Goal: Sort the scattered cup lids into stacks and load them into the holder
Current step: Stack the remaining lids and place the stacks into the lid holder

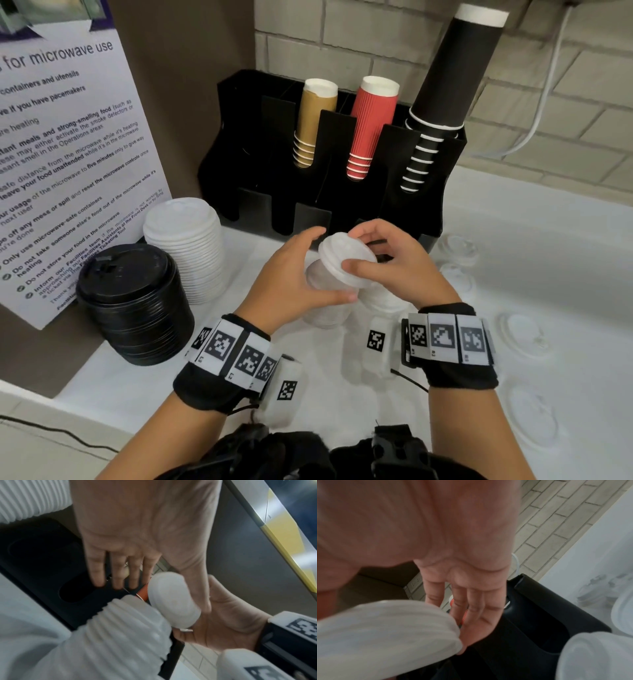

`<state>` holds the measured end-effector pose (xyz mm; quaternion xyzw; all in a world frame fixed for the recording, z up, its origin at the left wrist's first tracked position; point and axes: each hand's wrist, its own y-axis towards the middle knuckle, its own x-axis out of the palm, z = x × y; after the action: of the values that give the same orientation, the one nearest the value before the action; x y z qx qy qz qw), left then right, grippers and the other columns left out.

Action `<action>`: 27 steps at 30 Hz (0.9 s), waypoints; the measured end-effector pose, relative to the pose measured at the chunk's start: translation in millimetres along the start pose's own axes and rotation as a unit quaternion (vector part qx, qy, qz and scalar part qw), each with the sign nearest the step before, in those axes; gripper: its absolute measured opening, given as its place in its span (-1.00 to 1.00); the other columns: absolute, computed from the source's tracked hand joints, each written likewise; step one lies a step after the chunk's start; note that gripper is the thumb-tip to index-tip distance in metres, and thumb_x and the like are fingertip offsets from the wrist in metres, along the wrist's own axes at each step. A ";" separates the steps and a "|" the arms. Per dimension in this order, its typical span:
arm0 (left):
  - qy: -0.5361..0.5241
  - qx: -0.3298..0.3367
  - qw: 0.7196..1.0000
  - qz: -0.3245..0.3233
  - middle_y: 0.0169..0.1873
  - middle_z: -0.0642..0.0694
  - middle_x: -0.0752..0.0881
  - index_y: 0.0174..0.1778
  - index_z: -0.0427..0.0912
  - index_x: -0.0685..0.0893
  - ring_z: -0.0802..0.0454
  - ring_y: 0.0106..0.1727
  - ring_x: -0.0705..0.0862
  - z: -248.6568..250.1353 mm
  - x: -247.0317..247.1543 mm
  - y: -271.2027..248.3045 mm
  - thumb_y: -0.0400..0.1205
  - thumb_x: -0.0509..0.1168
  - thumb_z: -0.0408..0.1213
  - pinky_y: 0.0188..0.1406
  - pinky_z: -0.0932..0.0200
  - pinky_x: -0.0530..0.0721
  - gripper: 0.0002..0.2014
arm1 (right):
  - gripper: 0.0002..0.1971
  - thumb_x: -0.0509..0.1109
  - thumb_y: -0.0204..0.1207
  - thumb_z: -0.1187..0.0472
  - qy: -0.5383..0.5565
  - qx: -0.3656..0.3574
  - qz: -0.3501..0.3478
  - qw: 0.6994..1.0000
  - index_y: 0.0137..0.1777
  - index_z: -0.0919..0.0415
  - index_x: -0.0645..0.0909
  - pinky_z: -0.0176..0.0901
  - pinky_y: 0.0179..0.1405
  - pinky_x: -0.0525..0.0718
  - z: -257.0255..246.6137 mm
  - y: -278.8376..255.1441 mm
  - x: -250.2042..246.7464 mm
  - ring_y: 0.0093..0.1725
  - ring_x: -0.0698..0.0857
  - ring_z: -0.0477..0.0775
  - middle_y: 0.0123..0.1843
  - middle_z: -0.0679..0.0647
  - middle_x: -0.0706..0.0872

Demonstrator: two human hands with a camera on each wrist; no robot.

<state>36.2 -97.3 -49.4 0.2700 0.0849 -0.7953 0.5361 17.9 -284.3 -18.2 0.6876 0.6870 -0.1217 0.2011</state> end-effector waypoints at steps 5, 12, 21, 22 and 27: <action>-0.126 0.047 0.989 0.053 0.25 0.23 0.65 0.46 -0.01 0.48 0.39 0.29 0.59 14.6 0.5 -0.9 0.24 0.61 0.03 0.33 0.43 0.51 -0.15 | -0.61 0.59 0.31 0.19 0.070 -0.016 -0.002 0.997 0.14 0.01 0.62 -0.15 0.01 0.69 -11.7 0.0 -3.8 0.08 0.73 0.01 0.09 -0.06 0.73; -0.244 0.054 0.967 0.044 0.36 0.00 0.61 0.46 -0.06 0.46 0.02 0.37 0.64 21.5 -0.2 -1.1 0.30 0.66 -0.22 0.39 -0.10 0.61 -0.19 | -0.45 0.44 0.14 0.02 0.164 -0.028 -0.012 0.986 0.21 0.07 0.65 -0.30 -0.16 0.64 -19.9 -1.5 -3.6 -0.02 0.73 -0.06 0.03 -0.02 0.72; -0.334 0.031 0.942 0.011 0.30 -0.06 0.67 0.38 0.06 0.54 -0.05 0.22 0.74 25.2 -2.9 2.8 0.30 0.55 -0.07 0.09 0.09 0.72 -0.31 | -0.53 0.41 0.24 0.10 0.191 -0.066 -0.035 0.979 0.21 0.03 0.66 -0.16 -0.02 0.68 -24.7 -3.2 -8.5 0.11 0.73 0.08 0.04 -0.05 0.76; -0.335 0.032 0.942 0.010 0.30 -0.05 0.67 0.37 0.07 0.54 -0.05 0.22 0.74 24.7 -2.1 3.6 0.29 0.55 -0.07 0.08 0.09 0.72 -0.31 | -0.53 0.42 0.24 0.09 0.190 -0.064 -0.037 0.979 0.21 0.02 0.66 -0.17 -0.02 0.67 -24.9 -3.6 -8.3 0.11 0.73 0.08 0.05 -0.05 0.76; -0.330 0.038 0.943 0.013 0.33 -0.04 0.63 0.43 0.08 0.49 -0.05 0.24 0.73 22.9 1.3 6.4 0.27 0.58 -0.07 0.16 0.02 0.72 -0.23 | -0.49 0.44 0.32 0.19 0.184 -0.045 -0.052 0.980 0.33 0.05 0.59 -0.20 -0.10 0.68 -25.3 -5.6 -8.8 0.05 0.74 0.03 0.07 0.00 0.70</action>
<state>33.8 -110.6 -29.8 0.0137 -0.1308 -0.8353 0.5338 9.3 -281.1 7.6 0.6516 0.7520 0.0277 0.0954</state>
